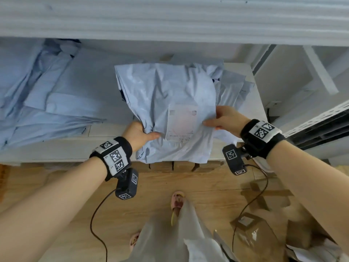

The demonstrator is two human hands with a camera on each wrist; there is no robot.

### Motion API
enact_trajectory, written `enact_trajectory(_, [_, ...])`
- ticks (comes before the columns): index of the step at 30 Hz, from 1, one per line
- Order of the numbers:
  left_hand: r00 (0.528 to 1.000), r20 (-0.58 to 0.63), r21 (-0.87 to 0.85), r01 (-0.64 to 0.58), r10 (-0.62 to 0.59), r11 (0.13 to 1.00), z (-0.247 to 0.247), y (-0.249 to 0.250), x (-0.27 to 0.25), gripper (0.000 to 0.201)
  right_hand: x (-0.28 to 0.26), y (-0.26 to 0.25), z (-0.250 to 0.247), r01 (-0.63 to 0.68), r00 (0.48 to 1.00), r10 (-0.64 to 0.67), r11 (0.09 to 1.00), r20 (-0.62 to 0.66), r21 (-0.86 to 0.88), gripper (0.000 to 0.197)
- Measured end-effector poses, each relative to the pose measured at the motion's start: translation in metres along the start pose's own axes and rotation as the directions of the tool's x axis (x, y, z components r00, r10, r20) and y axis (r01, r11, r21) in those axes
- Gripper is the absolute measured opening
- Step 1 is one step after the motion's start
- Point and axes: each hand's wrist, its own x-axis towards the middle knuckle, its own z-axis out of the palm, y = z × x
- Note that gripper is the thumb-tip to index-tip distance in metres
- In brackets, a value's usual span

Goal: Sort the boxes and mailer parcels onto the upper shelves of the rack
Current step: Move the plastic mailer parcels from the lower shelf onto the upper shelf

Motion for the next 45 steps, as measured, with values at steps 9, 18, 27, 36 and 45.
enact_trajectory(9, [0.991,-0.101,-0.075,-0.091,0.083,0.993,-0.077,-0.013,-0.085,0.02,-0.076,-0.039,0.076,0.24,0.944,-0.262,0.962,-0.2,-0.127,0.036])
enact_trajectory(18, [0.932,-0.161,0.053,-0.32,0.324,0.946,-0.161,0.051,-0.14,0.03,-0.166,-0.121,0.095,0.438,0.823,-0.482,0.875,-0.301,-0.205,0.022])
enact_trajectory(27, [0.849,-0.167,0.025,-0.505,0.502,0.863,-0.225,0.148,-0.158,0.027,-0.214,-0.215,0.049,0.503,0.7,-0.56,0.827,-0.443,-0.252,0.02])
enact_trajectory(36, [0.728,-0.257,0.066,-0.643,0.636,0.763,-0.249,0.238,-0.142,0.09,-0.214,-0.285,-0.021,0.465,0.606,-0.548,0.832,-0.577,-0.302,0.047])
enact_trajectory(45, [0.753,-0.141,0.306,-0.584,0.642,0.752,-0.234,0.329,-0.075,0.049,-0.186,-0.327,-0.122,0.277,0.548,-0.593,0.794,-0.589,-0.541,0.023])
